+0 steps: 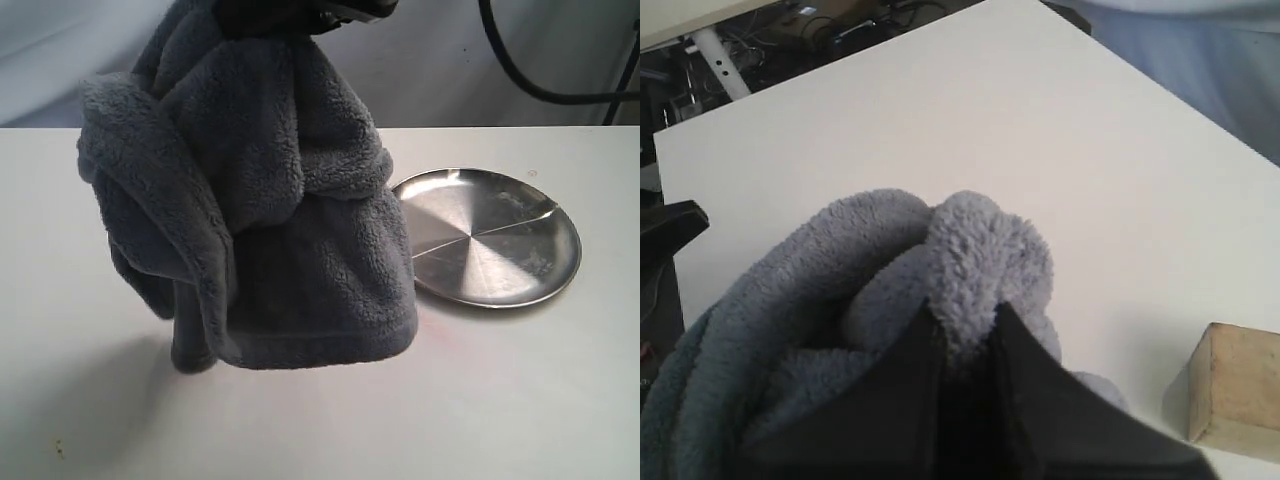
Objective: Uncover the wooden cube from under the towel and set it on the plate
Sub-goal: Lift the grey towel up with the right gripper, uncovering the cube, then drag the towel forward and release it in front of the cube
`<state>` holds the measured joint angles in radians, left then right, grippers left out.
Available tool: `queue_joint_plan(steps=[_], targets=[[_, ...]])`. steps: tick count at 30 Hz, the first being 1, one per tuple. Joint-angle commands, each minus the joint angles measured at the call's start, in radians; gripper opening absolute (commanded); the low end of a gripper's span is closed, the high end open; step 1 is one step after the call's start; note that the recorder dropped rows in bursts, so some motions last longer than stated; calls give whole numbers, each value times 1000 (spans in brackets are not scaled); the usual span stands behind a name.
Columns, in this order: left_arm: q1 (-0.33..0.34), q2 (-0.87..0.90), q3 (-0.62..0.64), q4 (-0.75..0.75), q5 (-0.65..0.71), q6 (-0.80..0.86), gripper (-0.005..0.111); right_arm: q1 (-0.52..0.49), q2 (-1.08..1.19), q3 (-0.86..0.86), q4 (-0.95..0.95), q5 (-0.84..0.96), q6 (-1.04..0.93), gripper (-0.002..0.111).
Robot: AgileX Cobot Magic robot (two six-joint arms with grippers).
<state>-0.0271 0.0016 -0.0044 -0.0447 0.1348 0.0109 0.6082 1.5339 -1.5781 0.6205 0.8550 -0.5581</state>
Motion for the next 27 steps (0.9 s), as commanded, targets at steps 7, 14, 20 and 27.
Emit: queue_joint_plan(steps=[7,14,20,27], targets=[[-1,-2,4,1,-2,-3,1,1,137,96,-194,-60,92,0],[-1,-2,4,1,-2,-1,1,1,353,153,-233,-188,125,0],[-1,-2,4,1,-2,-1,1,1,497,153,-210,-188,125,1],[-1,-2,4,1,-2,-3,1,1,541,153,-21,-188,48,25]])
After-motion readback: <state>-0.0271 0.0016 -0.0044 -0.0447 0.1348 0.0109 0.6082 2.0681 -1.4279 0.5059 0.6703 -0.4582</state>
